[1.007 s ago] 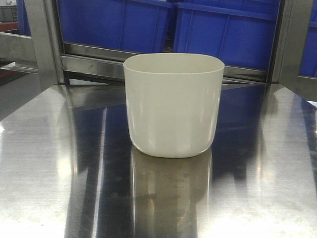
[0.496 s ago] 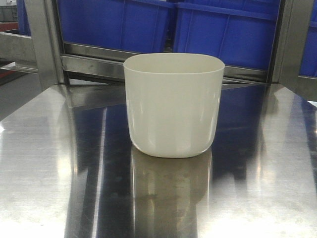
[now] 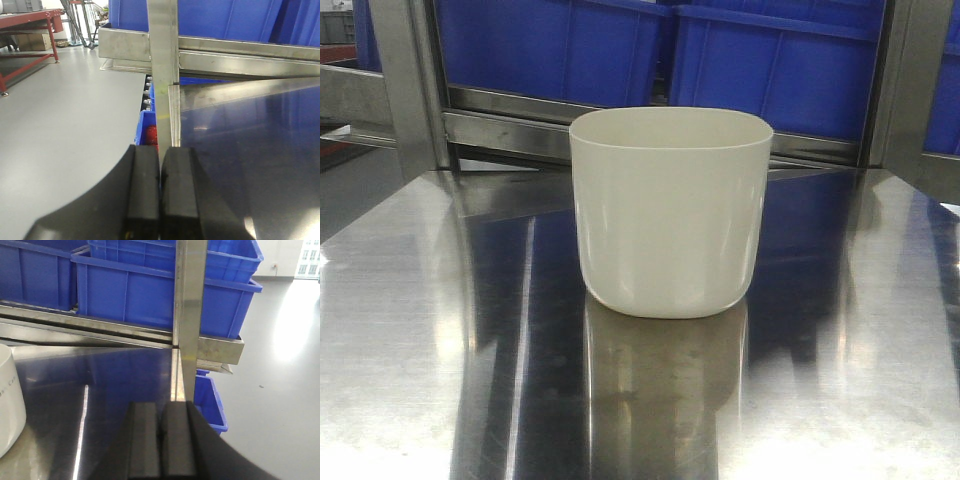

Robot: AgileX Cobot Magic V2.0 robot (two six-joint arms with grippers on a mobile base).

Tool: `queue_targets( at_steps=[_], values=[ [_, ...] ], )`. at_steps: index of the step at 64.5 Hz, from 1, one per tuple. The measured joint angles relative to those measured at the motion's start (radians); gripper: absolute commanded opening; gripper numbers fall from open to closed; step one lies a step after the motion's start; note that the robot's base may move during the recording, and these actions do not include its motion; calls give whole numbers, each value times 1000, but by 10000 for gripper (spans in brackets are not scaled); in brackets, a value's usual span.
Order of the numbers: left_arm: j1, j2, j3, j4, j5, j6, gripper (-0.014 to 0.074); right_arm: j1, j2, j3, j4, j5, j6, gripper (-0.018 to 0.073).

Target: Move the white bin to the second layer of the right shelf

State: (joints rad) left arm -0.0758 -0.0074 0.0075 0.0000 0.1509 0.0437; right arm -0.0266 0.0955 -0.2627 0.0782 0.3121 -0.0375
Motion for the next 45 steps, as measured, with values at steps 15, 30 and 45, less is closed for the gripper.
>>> queue_targets(
  at_steps=[15, 30, 45],
  values=[
    [0, 0, 0, 0, 0, 0, 85, 2, 179, -93, 0, 60, 0, 57],
    [0, 0, 0, 0, 0, 0, 85, 136, 384, -137, -78, 90, 6, 87],
    [0, 0, 0, 0, 0, 0, 85, 318, 617, -211, -116, 95, 132, 347]
  ],
)
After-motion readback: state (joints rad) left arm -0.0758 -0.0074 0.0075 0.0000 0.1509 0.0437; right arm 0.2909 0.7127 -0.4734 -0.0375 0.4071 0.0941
